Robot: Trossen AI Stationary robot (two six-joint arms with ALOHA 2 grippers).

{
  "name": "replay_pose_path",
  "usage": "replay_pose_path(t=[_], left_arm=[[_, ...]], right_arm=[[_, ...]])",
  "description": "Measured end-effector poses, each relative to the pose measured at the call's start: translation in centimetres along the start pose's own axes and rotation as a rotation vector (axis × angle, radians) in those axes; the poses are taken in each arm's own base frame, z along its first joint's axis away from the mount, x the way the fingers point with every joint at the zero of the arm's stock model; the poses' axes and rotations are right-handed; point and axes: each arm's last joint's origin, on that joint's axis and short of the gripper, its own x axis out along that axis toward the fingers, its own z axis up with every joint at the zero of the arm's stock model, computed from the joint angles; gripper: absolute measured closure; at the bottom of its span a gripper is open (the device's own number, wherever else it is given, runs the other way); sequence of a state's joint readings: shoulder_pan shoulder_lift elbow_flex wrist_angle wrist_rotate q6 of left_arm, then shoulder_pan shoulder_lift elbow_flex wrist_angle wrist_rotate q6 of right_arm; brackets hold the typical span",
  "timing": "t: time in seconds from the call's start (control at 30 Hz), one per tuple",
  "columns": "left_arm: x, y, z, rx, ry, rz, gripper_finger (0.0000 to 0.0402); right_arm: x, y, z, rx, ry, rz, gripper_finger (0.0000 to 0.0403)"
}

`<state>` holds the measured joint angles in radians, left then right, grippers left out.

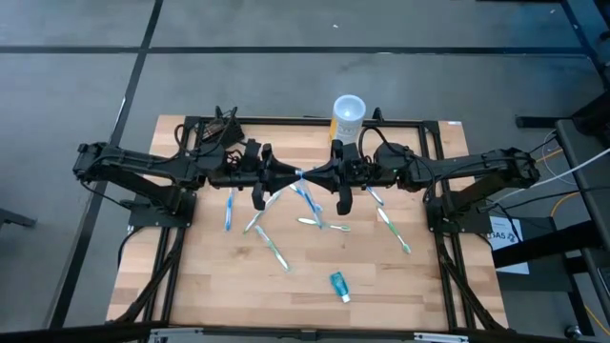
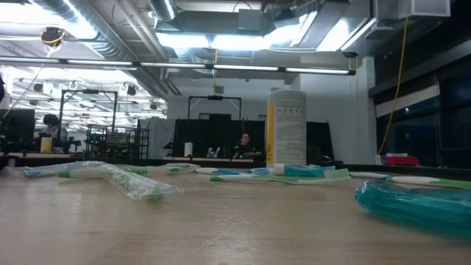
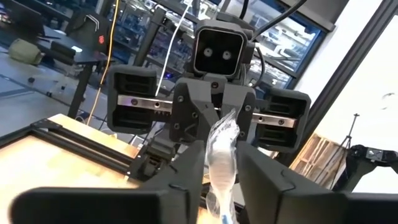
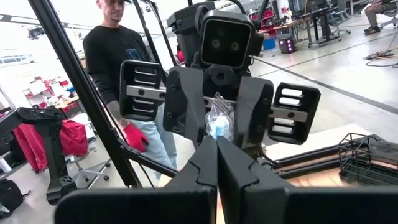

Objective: Pick & Place toothbrushing station
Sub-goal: Put the blue toothbrush into the right section of the black organizer

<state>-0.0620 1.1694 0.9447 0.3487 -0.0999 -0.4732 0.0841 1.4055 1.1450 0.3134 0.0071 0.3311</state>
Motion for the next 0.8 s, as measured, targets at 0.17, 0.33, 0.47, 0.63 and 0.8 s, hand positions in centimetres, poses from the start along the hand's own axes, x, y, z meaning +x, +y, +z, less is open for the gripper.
replay_pose_path(t=[0.17,0.33,0.47,0.63,0.8], left_arm=[[0.0,0.09,0.06,-0.001,0.0,-0.001,0.0364],[0.02,0.39,0.22,-0.009,0.002,-0.004,0.0383],[0.03,0.4,0.23,-0.009,0.003,-0.007,0.0385],[0.02,0.35,0.28,-0.012,-0.003,-0.012,0.0387],[-0.12,0.32,0.51,-0.003,-0.022,0.008,0.039]], right_arm=[[0.0,0.0,0.0,0.001,0.0,0.0,0.0403],[0.0,-0.01,0.01,0.001,-0.002,-0.003,0.0403],[0.0,0.02,0.0,0.002,-0.001,-0.003,0.0403],[0.01,0.15,0.19,0.006,-0.019,0.023,0.0402],[0.03,0.21,0.45,0.031,-0.048,0.037,0.0377]])
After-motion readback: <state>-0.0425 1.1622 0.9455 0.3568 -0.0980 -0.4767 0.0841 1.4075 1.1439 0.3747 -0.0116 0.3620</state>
